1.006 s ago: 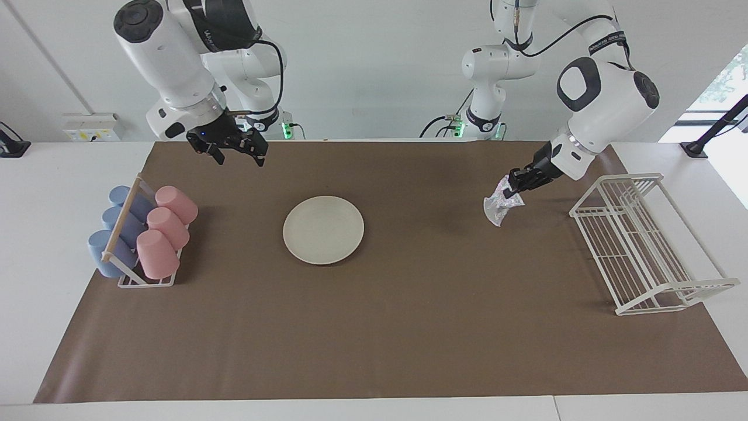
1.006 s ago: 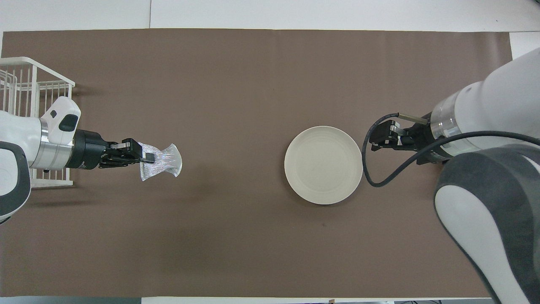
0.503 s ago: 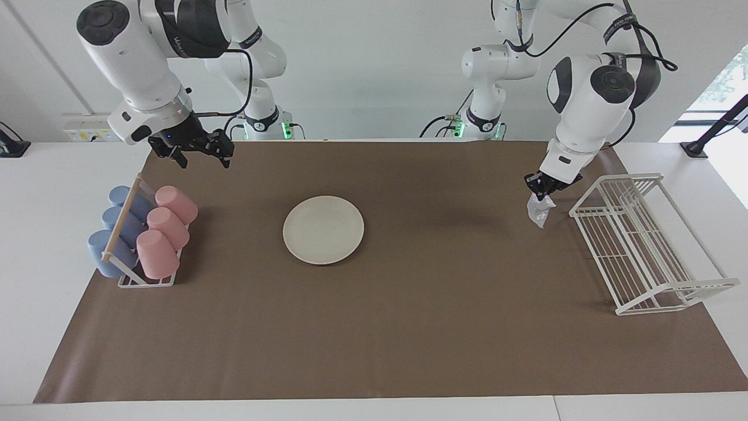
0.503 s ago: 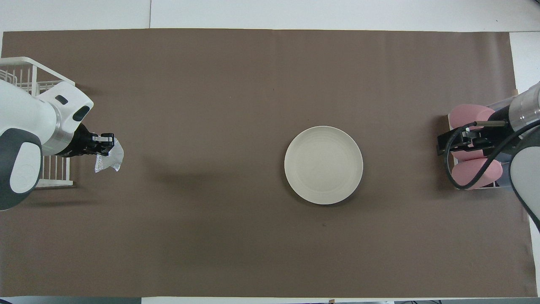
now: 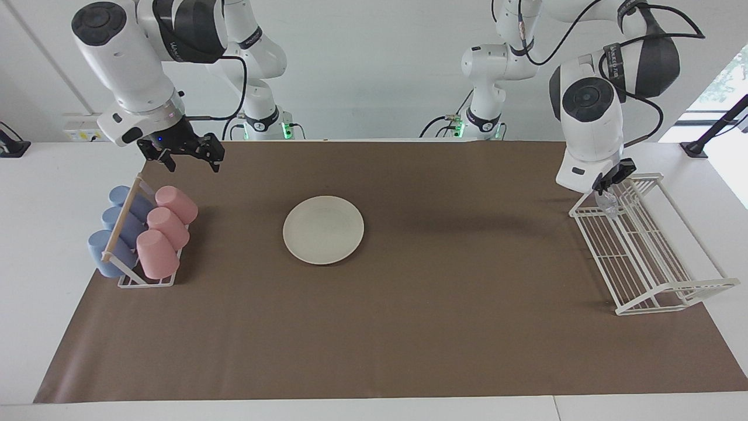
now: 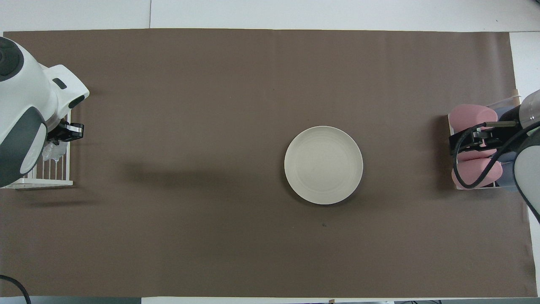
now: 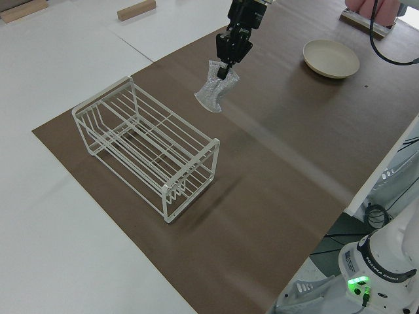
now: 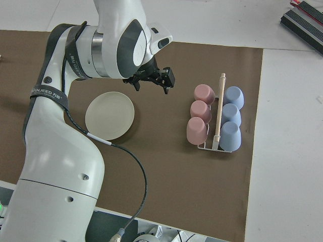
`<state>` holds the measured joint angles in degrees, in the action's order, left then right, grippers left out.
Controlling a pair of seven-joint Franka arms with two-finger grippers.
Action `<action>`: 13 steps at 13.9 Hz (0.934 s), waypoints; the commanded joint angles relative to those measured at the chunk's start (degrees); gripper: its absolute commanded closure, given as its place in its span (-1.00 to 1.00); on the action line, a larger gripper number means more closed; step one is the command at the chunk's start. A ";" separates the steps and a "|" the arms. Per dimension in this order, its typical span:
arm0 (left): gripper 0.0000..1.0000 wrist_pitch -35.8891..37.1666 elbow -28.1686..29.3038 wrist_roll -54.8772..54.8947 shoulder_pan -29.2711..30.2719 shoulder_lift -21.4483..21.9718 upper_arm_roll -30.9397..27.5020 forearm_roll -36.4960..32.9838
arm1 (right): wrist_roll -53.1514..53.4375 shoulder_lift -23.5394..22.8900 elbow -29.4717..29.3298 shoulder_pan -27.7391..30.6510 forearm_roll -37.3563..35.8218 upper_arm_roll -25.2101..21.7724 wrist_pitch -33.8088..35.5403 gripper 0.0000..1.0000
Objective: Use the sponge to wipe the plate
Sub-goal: 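Return the sponge to the rack with the left gripper while the right gripper retracts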
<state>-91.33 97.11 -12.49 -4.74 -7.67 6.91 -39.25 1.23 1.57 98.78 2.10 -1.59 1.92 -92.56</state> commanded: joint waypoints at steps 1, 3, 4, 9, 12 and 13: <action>1.00 2.30 -2.98 -0.69 -0.45 -3.13 -0.32 -9.23 | -2.20 -1.22 -2.45 1.59 -0.52 0.54 0.01 -1.00; 1.00 2.21 -4.81 -0.69 -0.45 -6.02 -0.32 -15.56 | -1.67 -1.04 -2.45 1.59 -0.43 0.55 -0.25 -1.00; 1.00 1.69 -5.61 -0.78 -0.45 -7.69 -0.32 -17.94 | -1.50 -1.04 -2.45 1.50 -0.34 0.55 -0.51 -1.00; 1.00 -2.18 -5.71 -10.79 0.17 -15.17 -0.32 -25.87 | -3.34 -2.36 -5.44 1.41 0.45 0.63 -0.87 -1.00; 1.00 -5.16 -5.36 -14.57 0.35 -15.62 -0.32 -23.43 | -3.52 -1.83 -4.21 1.85 0.45 0.55 -0.08 -1.00; 1.00 -5.34 -5.18 -15.27 0.34 -15.62 -0.32 -22.80 | -3.52 -1.83 -4.21 1.94 0.45 0.46 -0.07 -1.00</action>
<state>-95.45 93.06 -26.42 -4.70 -23.24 6.62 -63.53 -0.55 0.08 94.88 2.86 -1.52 1.96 -93.33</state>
